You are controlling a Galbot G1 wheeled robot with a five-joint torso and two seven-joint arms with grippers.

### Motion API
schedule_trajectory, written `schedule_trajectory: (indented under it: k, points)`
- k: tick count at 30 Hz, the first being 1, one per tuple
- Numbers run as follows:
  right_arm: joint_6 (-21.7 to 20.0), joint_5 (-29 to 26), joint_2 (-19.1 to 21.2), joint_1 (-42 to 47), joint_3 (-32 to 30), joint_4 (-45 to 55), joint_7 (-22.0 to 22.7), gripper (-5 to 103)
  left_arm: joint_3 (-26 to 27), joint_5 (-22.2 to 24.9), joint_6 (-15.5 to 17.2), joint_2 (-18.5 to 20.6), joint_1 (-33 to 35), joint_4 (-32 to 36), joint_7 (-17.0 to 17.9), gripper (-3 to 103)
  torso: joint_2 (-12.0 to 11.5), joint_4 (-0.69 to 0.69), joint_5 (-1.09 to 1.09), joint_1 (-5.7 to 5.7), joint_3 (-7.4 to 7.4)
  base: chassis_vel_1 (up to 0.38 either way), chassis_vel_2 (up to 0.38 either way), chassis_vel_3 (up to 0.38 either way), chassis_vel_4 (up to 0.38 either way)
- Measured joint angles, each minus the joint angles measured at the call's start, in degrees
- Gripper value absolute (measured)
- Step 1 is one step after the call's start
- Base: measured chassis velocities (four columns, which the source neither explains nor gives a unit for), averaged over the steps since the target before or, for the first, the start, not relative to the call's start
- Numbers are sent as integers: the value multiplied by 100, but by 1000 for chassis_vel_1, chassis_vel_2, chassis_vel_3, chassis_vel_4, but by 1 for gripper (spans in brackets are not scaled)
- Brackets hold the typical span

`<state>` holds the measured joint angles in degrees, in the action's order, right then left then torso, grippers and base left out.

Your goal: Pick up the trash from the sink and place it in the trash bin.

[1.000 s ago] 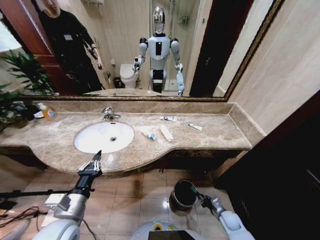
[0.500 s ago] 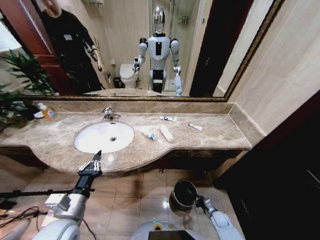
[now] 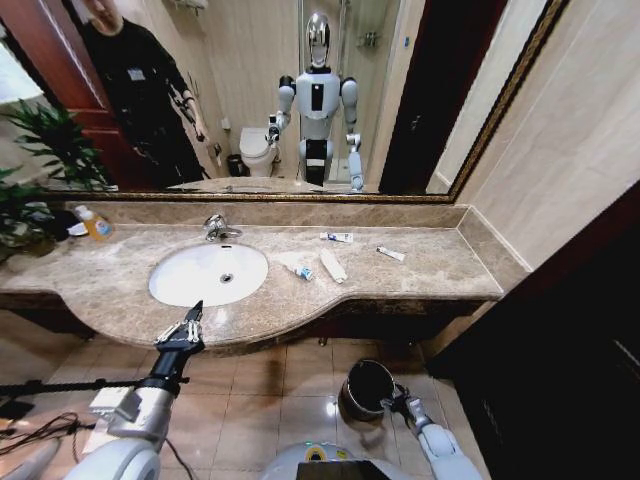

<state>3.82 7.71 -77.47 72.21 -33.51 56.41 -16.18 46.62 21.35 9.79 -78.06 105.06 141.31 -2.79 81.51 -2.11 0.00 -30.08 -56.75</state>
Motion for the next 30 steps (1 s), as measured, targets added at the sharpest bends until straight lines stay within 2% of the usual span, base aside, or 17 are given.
schedule_trajectory:
  k: [2,7,10,13,14,15,19,21,22,26,30]
  points:
    - [-104,-44,17,25,-1,104,-9,100,0,0,0,0,0,0,0,0,0,0,-1,0,0,0,0,0,0]
    - [-179,-128,51,76,-5,211,-22,100,0,0,0,0,0,0,0,0,0,0,0,0,0,0,0,0,0]
    - [-391,-316,64,159,-19,396,-4,100,0,0,0,0,0,0,0,0,0,0,1,0,0,0,0,0,0]
    - [-1111,-901,133,439,-52,974,140,100,0,0,0,0,0,0,0,0,0,0,1,0,0,0,0,0,0]
    - [-1111,-901,133,439,-52,974,140,100,0,0,0,0,0,0,0,0,0,0,1,0,0,0,0,0,0]
    - [-1244,-1164,185,577,-91,1235,145,100,0,0,0,0,0,0,0,0,0,0,0,0,0,0,0,0,0]
    - [-1290,-1586,296,845,-258,1779,137,100,0,0,0,0,0,0,0,0,0,0,0,0,0,0,0,0,0]
    - [-1480,-1940,350,1067,-444,2330,162,100,0,0,0,0,0,0,0,0,0,0,0,0,0,0,0,0,0]
    - [-1480,-1940,350,1067,-444,2330,162,100,0,0,0,0,0,0,0,0,0,0,0,0,0,0,0,0,0]
    - [-1510,-2485,375,1341,-621,3175,536,100,0,0,0,0,0,0,0,0,0,0,1,0,0,0,0,0,0]
    - [-1510,-2648,376,1598,-859,3987,712,100,0,0,0,0,0,0,0,0,0,0,-1,0,0,0,0,0,0]
